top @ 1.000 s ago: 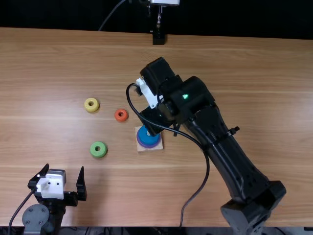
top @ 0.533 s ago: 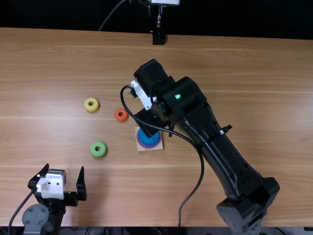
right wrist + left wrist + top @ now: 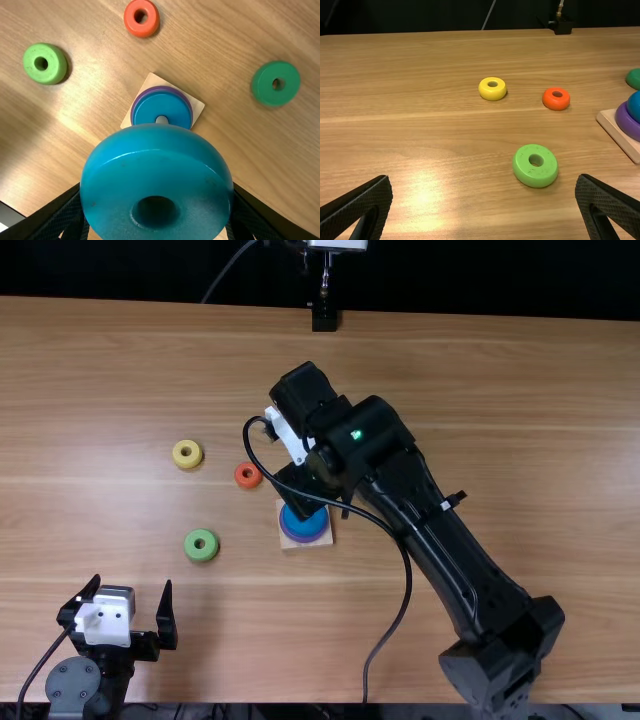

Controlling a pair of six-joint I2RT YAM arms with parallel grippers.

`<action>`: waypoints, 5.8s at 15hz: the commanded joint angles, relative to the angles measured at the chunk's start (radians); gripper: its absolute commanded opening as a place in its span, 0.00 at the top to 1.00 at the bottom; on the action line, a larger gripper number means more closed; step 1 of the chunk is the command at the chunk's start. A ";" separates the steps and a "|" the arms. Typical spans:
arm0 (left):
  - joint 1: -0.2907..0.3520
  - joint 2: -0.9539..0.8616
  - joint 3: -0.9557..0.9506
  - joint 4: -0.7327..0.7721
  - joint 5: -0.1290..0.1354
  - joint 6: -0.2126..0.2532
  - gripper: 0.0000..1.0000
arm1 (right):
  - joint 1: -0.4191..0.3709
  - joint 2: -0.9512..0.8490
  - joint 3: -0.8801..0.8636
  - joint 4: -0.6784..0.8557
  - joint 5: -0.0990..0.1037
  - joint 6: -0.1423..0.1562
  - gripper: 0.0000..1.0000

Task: Build the Hanoi tower: stack the rings onto the peg from bottom to top in this color order: purple, dark blue, light blue, dark green, light green, yellow, orange.

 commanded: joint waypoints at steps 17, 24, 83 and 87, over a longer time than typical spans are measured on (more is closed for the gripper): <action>-0.008 -0.012 -0.112 -0.077 0.007 -0.006 0.00 | 0.006 0.039 0.086 0.027 0.004 0.002 0.00; -0.008 -0.012 -0.112 -0.077 0.005 -0.006 0.00 | -0.065 0.076 0.132 0.165 0.046 0.249 0.00; -0.008 -0.012 -0.112 -0.077 0.005 -0.006 0.00 | -0.295 0.404 -0.029 0.340 0.088 0.146 1.00; -0.008 -0.012 -0.112 -0.077 0.005 -0.006 0.00 | -0.290 0.246 -0.032 0.239 0.088 0.065 1.00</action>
